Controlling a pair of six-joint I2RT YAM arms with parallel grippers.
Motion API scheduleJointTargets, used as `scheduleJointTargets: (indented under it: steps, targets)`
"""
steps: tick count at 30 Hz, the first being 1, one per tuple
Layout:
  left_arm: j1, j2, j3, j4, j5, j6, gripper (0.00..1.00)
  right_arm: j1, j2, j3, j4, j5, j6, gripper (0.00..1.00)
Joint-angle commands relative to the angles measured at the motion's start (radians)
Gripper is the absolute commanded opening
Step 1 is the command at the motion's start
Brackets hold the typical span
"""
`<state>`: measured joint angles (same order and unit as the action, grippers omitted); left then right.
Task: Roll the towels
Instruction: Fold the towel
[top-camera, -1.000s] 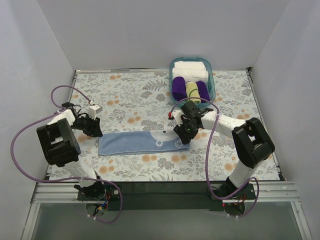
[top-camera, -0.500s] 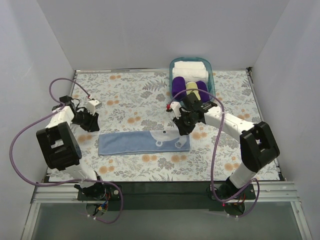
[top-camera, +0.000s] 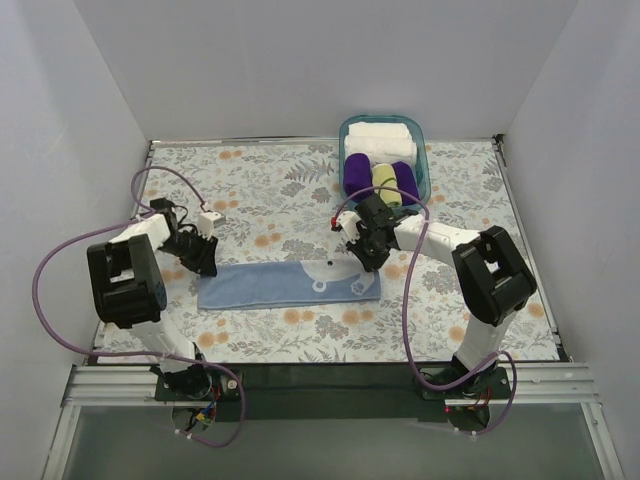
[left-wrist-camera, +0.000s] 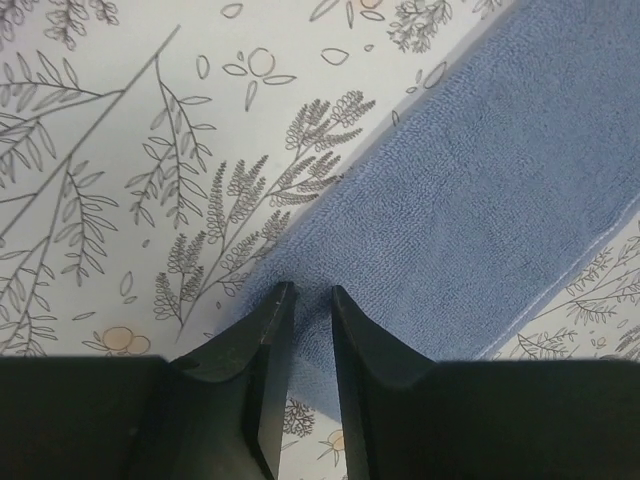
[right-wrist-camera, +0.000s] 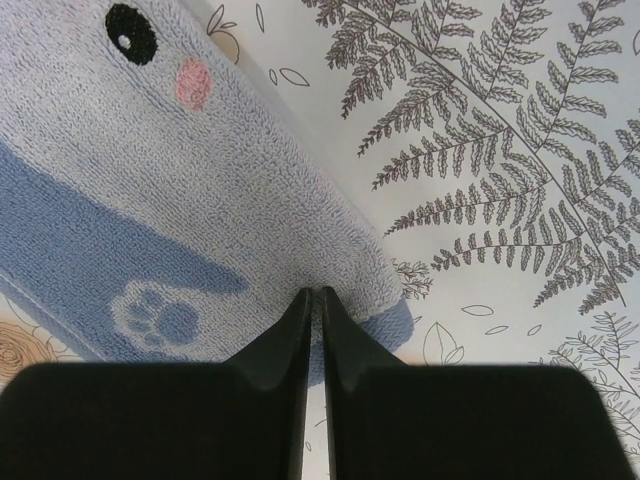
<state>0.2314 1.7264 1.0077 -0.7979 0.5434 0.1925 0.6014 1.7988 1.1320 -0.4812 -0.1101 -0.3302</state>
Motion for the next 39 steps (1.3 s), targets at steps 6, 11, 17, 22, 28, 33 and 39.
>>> scheduleJointTargets:
  steps: [6,11,17,22,28,33,39]
  targets:
    - [0.000,0.191,0.204,0.083,-0.065,-0.044,0.21,-0.002,0.004,-0.089,-0.013,0.025,-0.047,0.15]
    - [-0.009,0.269,0.357,0.031,-0.040,-0.068,0.22,0.009,-0.010,-0.075,-0.019,0.082,-0.067,0.19]
    - [-0.007,0.164,0.385,-0.010,0.018,-0.044,0.31,0.011,0.014,0.008,-0.129,-0.008,-0.092,0.20]
    - [-0.038,-0.005,0.271,-0.043,0.026,-0.016,0.33,0.009,-0.004,-0.046,-0.135,-0.043,-0.104,0.18]
    - [-0.055,-0.094,0.115,0.000,0.003,-0.054,0.31,0.015,-0.007,-0.038,-0.125,-0.024,-0.089,0.18]
    - [-0.064,-0.116,-0.026,0.098,-0.051,-0.091,0.31,0.012,0.057,0.035,-0.105,0.099,-0.108,0.18]
    - [-0.066,-0.108,-0.127,0.100,-0.096,-0.035,0.29,-0.011,0.135,0.103,-0.069,0.211,-0.182,0.18]
